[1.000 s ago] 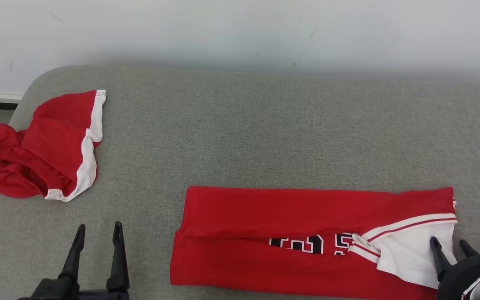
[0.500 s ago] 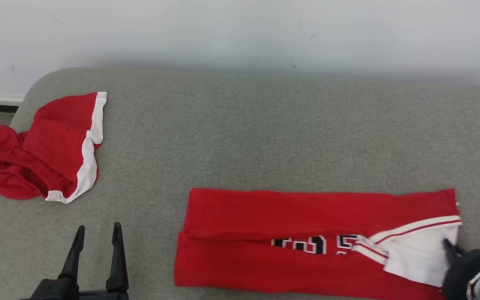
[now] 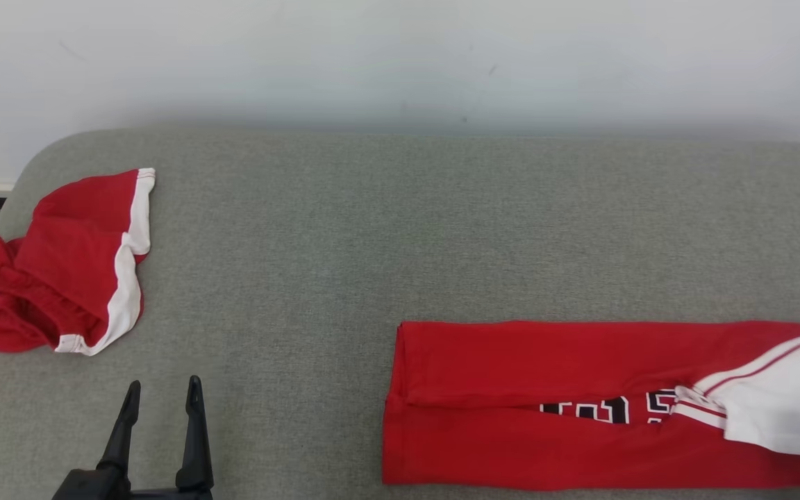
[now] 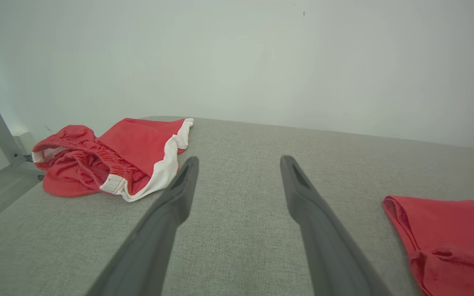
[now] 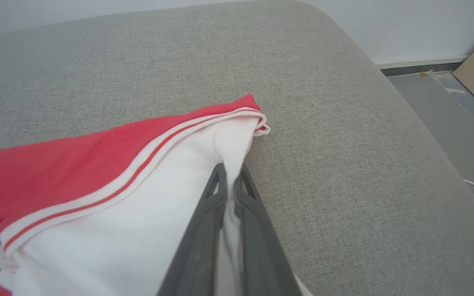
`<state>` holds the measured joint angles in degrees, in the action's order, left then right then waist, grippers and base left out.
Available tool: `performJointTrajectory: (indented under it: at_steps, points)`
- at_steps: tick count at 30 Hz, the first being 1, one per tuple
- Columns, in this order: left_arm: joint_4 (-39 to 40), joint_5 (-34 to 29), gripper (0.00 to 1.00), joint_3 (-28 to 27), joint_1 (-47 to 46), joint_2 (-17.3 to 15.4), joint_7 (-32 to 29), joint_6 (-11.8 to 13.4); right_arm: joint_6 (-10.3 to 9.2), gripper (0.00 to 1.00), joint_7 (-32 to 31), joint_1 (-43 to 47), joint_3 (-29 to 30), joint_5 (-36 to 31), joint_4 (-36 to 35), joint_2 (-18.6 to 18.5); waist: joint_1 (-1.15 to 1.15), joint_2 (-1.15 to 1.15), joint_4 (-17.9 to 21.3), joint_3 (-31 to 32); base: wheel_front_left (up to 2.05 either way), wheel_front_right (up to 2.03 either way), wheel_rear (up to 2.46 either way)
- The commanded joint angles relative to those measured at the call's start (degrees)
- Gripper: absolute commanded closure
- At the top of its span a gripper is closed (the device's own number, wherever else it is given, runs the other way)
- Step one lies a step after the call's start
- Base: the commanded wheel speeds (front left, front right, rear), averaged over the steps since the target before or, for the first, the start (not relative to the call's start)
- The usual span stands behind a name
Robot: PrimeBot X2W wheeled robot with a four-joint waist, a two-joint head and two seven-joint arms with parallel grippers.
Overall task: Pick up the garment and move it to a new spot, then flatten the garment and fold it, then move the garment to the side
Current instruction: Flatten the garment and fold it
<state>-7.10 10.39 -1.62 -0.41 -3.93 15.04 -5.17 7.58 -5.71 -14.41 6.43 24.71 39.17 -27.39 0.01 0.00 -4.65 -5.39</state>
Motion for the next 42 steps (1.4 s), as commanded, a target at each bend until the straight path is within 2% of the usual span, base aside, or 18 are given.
performJointTrajectory:
  at_steps: [1, 8, 9, 13, 21, 26, 30, 42]
  points:
    - [-0.2, -0.4, 0.00, -0.1, 0.5, 0.3, 0.2, -0.2, -0.16, 1.00, 0.2, -0.2, -0.2, 0.9, -1.4, 0.7, -0.01, 0.00, 0.6, 0.3, 0.00, 0.00, 0.00]
    - [-0.2, -0.8, 0.00, -0.4, 1.1, 0.5, 0.2, -0.7, -0.16, 1.00, -1.5, 3.8, -3.8, 1.6, -15.6, 5.0, -0.01, 0.00, 2.3, 1.3, 0.00, 0.00, 0.00]
    - [-0.3, -0.9, 0.00, -0.5, 1.1, 0.6, 0.2, -0.8, -0.16, 1.00, -2.9, 5.2, -4.8, 1.4, -20.4, 6.4, -0.01, 0.00, 2.5, 1.4, 0.00, 0.00, 0.00]
    - [-0.5, -1.1, 0.00, -0.2, 0.7, 0.7, 0.2, -0.8, -0.15, 1.00, -5.8, 7.7, -7.0, 2.1, -29.5, 9.8, -0.01, 0.00, 2.6, 1.4, 0.00, 0.00, 0.00]
    - [-1.6, -0.7, 0.00, 0.5, -0.5, 0.9, 0.2, -1.2, -0.15, 1.00, -9.1, 9.4, -13.2, 2.4, -39.2, 15.5, -0.01, 0.00, 1.0, 1.5, 0.00, 0.00, 0.00]
    - [-2.1, -0.6, 0.00, 0.8, -1.1, 0.9, 0.2, -1.3, -0.15, 1.00, -9.5, 9.0, -16.5, 2.4, -40.2, 19.4, -0.01, 0.00, -0.6, 1.5, 0.00, 0.00, 0.00]
    - [-2.7, -0.3, 0.00, 1.4, -1.6, 1.0, 0.2, -1.5, -0.15, 1.00, -8.5, 8.9, -18.3, 1.9, -38.2, 21.9, -0.01, 0.00, -2.2, 1.5, 0.00, 0.00, 0.00]
    - [-4.4, 0.5, 0.00, 3.4, -3.6, 1.1, 0.2, -1.8, -0.15, 1.00, -4.0, 5.4, -22.1, 1.4, -28.4, 24.5, -0.01, 0.00, -5.5, 0.6, 0.00, 0.00, 0.00]
